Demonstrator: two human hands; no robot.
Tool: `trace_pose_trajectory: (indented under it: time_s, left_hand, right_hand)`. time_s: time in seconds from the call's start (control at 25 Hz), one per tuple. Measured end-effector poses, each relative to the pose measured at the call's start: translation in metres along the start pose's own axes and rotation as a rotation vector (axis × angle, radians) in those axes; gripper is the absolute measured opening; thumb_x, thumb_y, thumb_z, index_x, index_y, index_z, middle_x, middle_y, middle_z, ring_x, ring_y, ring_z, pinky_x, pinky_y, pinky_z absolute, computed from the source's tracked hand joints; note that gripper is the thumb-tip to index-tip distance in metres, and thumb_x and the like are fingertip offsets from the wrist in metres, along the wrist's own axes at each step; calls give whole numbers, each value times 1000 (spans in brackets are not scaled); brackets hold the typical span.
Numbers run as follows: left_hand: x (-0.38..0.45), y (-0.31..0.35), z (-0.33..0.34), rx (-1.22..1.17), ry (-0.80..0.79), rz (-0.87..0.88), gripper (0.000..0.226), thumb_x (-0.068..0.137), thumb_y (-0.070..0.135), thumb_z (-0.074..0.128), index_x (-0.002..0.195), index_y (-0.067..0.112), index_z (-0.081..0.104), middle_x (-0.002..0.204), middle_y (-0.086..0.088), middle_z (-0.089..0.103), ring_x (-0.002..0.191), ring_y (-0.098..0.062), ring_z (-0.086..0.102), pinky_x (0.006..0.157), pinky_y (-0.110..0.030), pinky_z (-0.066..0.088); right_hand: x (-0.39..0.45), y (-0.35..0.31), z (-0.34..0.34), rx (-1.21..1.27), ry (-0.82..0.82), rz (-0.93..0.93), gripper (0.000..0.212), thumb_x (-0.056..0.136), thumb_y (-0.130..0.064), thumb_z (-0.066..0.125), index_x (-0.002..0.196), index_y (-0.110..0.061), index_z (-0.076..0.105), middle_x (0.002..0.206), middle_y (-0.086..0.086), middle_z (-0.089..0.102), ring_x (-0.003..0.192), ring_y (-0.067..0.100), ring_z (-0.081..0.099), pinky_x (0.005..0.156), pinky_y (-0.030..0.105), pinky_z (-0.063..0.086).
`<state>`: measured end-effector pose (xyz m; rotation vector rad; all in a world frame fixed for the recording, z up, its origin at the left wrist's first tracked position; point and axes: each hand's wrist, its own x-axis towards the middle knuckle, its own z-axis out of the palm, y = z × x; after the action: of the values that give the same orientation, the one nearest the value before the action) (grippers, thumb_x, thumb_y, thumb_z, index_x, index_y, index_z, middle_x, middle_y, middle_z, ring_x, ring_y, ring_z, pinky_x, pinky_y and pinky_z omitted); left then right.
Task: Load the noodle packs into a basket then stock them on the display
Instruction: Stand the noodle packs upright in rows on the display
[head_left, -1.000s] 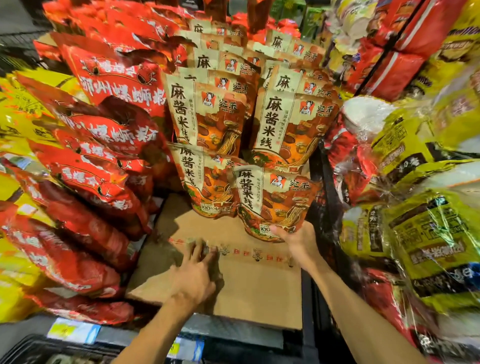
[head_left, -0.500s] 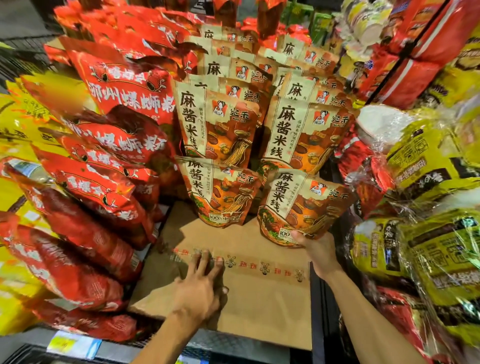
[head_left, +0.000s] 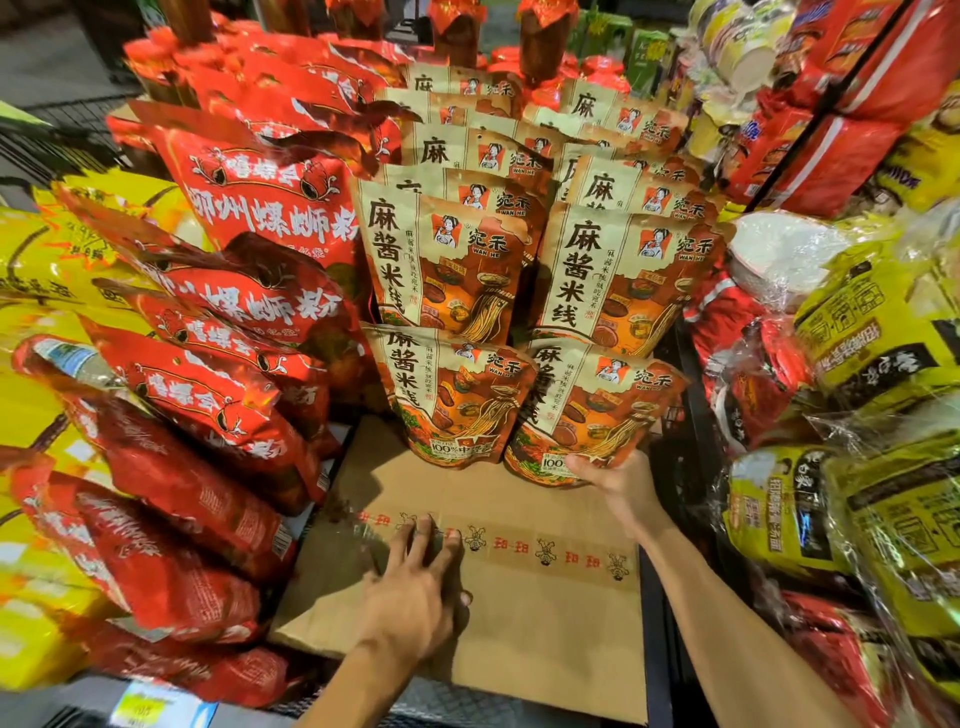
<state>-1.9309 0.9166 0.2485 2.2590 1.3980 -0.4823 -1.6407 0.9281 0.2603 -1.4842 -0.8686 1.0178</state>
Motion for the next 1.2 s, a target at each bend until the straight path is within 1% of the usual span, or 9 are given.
trace_pose_trajectory:
  time_s: [0.08,0.28,0.48,0.6,0.72,0.84,0.92,1.0,1.2]
  left_hand:
    - [0,-2,2,10,5,-2,70,98,54,36,159,41,5,170,2,-11,156,-25,-10,114,-63,28]
    - [-2,0,5,68,19,8,70,100,56,31,160,38,0,169,-1,-14,156,-26,-11,115,-62,27]
    - [-3,0,3,117,-1,28,72,102,54,31,161,32,-4,169,-6,-14,156,-29,-10,116,-62,23]
    - [0,-2,-5,129,0,26,70,102,53,34,161,30,6,170,-7,-2,156,-29,1,116,-58,25]
    - [1,-4,-22,161,108,2,62,99,51,38,155,27,26,162,-9,26,149,-30,23,116,-57,25]
    - [-3,2,-50,189,276,1,61,96,52,38,151,24,33,153,-9,39,142,-31,35,114,-56,30]
    - [-6,9,-75,184,380,30,61,97,52,35,152,24,34,153,-10,42,142,-31,37,115,-55,30]
    - [-9,13,-100,157,453,52,61,100,51,32,153,23,34,153,-10,41,143,-30,36,117,-55,28]
    - [-43,19,-151,155,556,58,60,102,51,28,154,22,30,161,-11,31,150,-30,24,121,-57,19]
  right_hand:
    - [-2,-1,-3,-26,-32,-1,45,82,5,75,125,-5,65,121,6,74,113,24,70,93,37,59]
    - [-14,-9,-6,-167,-33,-19,47,84,-10,80,128,-11,65,123,1,73,116,20,68,97,38,55]
    - [-17,-20,-4,-235,69,43,42,83,-8,81,121,-17,67,116,1,76,110,20,71,98,50,56]
    - [-22,-35,-2,-275,150,79,42,80,-5,83,109,-25,59,107,-2,73,103,19,70,97,45,55]
    - [-33,-57,9,-364,281,181,43,87,-18,79,110,-21,43,109,-4,62,98,16,62,93,36,50]
    - [-49,-81,19,-564,320,214,50,87,-42,75,118,-17,44,117,1,61,109,22,61,96,37,49]
    - [-62,-101,24,-668,327,204,64,84,-51,70,129,-14,43,125,8,61,116,31,62,100,45,51]
    - [-76,-122,26,-826,331,171,69,88,-53,63,135,-10,39,132,14,57,120,37,58,100,49,49]
    - [-105,-167,36,-1145,296,-94,54,95,-49,55,135,-13,51,132,11,60,121,33,56,99,45,48]
